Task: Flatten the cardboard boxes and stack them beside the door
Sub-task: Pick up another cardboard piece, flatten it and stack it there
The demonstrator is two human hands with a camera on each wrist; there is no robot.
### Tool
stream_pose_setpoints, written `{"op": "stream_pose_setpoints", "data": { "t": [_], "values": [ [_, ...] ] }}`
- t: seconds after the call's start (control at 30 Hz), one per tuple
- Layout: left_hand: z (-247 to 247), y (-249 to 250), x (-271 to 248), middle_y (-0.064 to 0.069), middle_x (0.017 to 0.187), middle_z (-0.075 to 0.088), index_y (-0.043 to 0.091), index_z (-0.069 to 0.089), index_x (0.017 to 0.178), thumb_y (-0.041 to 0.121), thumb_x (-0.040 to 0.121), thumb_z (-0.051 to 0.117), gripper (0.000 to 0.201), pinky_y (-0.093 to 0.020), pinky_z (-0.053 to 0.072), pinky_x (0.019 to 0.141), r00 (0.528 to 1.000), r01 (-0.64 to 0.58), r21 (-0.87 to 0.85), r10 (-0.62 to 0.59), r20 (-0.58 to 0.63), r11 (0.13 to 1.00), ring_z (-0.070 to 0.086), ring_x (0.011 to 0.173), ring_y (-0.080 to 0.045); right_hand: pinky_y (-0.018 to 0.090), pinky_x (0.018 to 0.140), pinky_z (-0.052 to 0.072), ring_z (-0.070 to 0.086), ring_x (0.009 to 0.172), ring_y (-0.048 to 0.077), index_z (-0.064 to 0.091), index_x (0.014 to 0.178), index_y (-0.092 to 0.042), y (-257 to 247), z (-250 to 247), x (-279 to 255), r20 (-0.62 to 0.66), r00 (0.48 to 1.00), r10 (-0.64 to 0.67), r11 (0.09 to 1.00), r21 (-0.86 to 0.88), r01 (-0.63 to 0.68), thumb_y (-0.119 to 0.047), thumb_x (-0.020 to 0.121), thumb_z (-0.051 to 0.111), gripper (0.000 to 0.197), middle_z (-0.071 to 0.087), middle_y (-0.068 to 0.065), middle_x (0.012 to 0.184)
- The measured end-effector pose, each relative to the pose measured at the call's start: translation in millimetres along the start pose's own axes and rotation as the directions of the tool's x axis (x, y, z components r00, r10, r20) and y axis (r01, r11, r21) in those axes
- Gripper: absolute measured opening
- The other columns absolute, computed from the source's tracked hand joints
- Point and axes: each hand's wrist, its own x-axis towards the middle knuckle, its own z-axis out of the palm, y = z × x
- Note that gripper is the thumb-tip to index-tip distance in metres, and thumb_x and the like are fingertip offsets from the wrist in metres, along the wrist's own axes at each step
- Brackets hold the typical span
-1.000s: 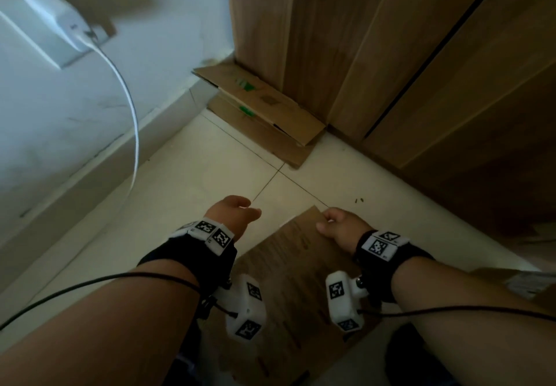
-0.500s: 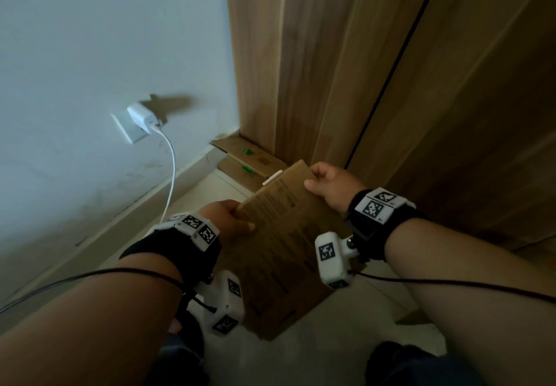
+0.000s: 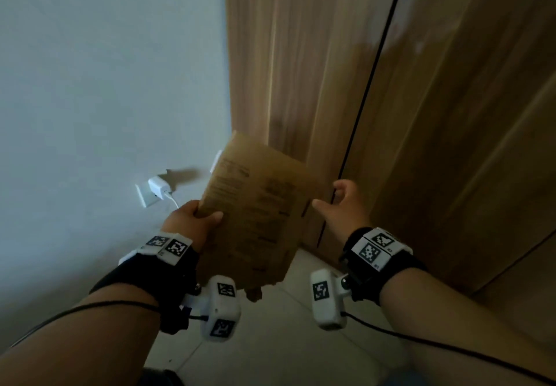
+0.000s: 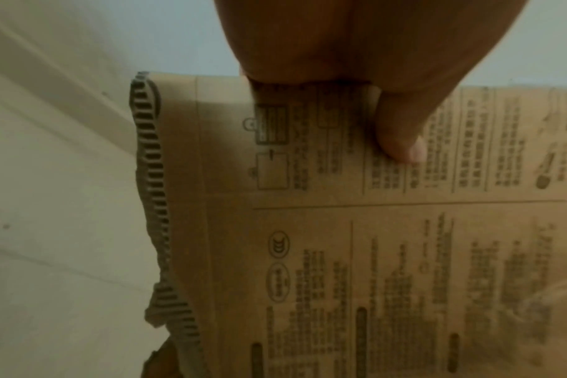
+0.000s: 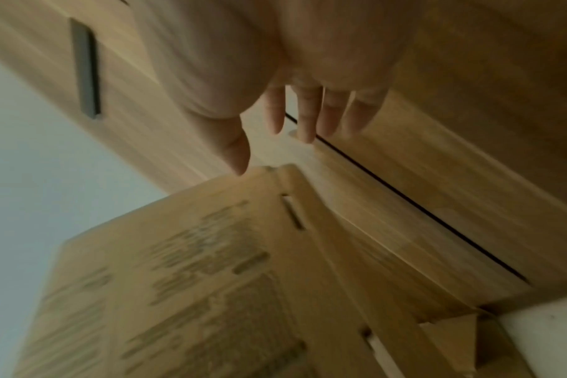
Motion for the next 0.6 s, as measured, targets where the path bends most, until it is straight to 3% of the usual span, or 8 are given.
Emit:
{"op": "stream_pose_setpoints", "data": {
  "t": [0.1, 0.2, 0.3, 0.4, 0.5, 0.6],
  "values": [
    [-0.5, -2.8, 0.7, -0.006, 0.105, 0.068, 0.019, 0.06, 0.118, 0.035, 0.085, 0.06, 0.037, -0.042, 0.051, 0.093, 0.999, 0.042, -0.151, -0.046, -0.023, 0.988, 0.064, 0.097, -0.03, 0.031, 0.087, 0.04, 0.048, 0.105, 0.017, 0.036, 0.136, -0.017, 5.2, 2.5, -4.4, 0.183, 0.978, 0.102, 0.986, 0.112, -0.124, -0.027, 0.085, 0.065, 0.059, 0.048, 0.006, 0.133],
    [5.9, -6.8, 5.4, -0.005, 0.108, 0.066, 0.022, 0.059, 0.118, 0.035, 0.086, 0.058, 0.035, -0.048, 0.049, 0.096, 0.994, 0.105, -0.276, -0.107, 0.008, 0.955, 0.061, 0.105, -0.032, 0.031, 0.093, 0.041, 0.049, 0.117, 0.02, 0.035, 0.138, -0.016, 11.4, 12.8, -0.2, 0.241, 0.965, 0.107, 0.982, 0.127, -0.141, -0.026, 0.086, 0.064, 0.06, 0.046, 0.006, 0.139],
    [11.4, -11.1, 13.4, -0.004, 0.106, 0.068, 0.026, 0.062, 0.099, 0.033, 0.085, 0.06, 0.016, -0.05, 0.049, 0.095, 0.989, 0.144, -0.373, -0.129, 0.066, 0.917, 0.062, 0.1, -0.03, 0.037, 0.103, 0.039, 0.045, 0.128, 0.025, 0.032, 0.14, -0.013, 15.9, 21.0, 8.9, 0.244, 0.961, 0.128, 0.959, 0.217, -0.183, -0.024, 0.086, 0.064, 0.064, 0.043, 0.008, 0.143],
    [13.0, -14.5, 21.5, -0.007, 0.106, 0.07, 0.027, 0.063, 0.09, 0.029, 0.085, 0.061, 0.005, -0.056, 0.047, 0.096, 0.985, 0.173, -0.474, -0.137, 0.108, 0.863, 0.063, 0.102, -0.033, 0.039, 0.101, 0.041, 0.046, 0.126, 0.026, 0.026, 0.144, -0.015, 19.2, 22.0, 18.4, 0.274, 0.949, 0.155, 0.911, 0.333, -0.245, -0.027, 0.085, 0.065, 0.072, 0.043, 0.007, 0.144],
    [12.8, -16.1, 27.8, -0.012, 0.113, 0.068, 0.019, 0.062, 0.11, 0.022, 0.09, 0.056, 0.021, -0.058, 0.046, 0.094, 0.981, 0.191, -0.587, -0.132, 0.144, 0.786, 0.062, 0.105, -0.036, 0.036, 0.088, 0.045, 0.05, 0.116, 0.022, 0.032, 0.142, -0.022, 24.3, 23.3, 27.1, 0.346, 0.924, 0.162, 0.892, 0.349, -0.287, -0.042, 0.079, 0.068, 0.075, 0.048, 0.001, 0.138],
    [10.6, -18.6, 36.7, -0.013, 0.118, 0.065, 0.016, 0.055, 0.126, 0.02, 0.093, 0.051, 0.034, -0.059, 0.046, 0.093, 0.981, 0.19, -0.636, -0.124, 0.147, 0.748, 0.061, 0.108, -0.037, 0.048, 0.098, 0.046, 0.059, 0.112, 0.025, 0.053, 0.127, -0.024, 25.6, 28.6, 32.1, 0.419, 0.898, 0.133, 0.875, 0.376, -0.305, -0.053, 0.06, 0.075, 0.077, 0.062, 0.003, 0.125]
  ]
}}
